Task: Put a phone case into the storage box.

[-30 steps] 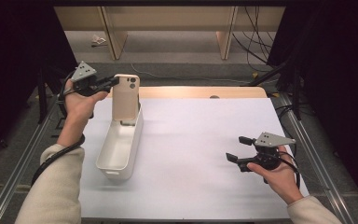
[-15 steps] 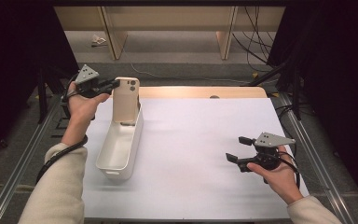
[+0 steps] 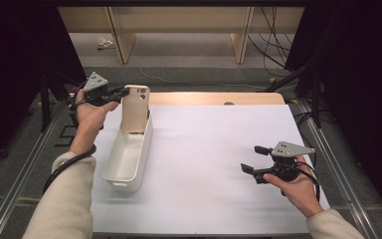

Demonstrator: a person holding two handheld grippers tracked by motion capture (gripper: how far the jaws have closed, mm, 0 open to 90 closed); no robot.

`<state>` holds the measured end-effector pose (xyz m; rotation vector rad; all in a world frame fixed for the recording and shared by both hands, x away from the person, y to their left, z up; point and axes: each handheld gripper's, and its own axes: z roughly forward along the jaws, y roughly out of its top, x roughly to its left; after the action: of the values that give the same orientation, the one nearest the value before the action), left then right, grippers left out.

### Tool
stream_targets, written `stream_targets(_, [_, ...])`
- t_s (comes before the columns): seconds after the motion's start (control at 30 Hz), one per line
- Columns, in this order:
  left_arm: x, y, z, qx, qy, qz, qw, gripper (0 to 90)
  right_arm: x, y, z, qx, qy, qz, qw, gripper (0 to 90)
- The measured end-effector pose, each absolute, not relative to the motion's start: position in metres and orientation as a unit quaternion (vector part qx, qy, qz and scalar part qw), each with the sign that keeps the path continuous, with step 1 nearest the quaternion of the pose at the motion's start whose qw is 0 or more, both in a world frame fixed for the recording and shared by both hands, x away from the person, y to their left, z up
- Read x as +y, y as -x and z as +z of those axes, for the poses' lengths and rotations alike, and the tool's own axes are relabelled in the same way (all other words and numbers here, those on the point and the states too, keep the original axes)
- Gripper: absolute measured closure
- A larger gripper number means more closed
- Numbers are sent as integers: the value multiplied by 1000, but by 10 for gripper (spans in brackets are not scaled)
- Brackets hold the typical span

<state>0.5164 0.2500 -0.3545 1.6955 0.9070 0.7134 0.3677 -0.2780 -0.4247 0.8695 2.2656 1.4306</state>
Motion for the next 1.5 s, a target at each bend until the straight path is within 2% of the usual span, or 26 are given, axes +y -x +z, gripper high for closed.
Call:
stream_targets(0.4, [253,-519,-376,390,-704,285,521,802,-278,-368,-425,794,-304,501,162,167])
stream_targets(1.5, [258,-525,-399,415,-700,270,515,797,-277,-368,-425,795,-303,501,159,167])
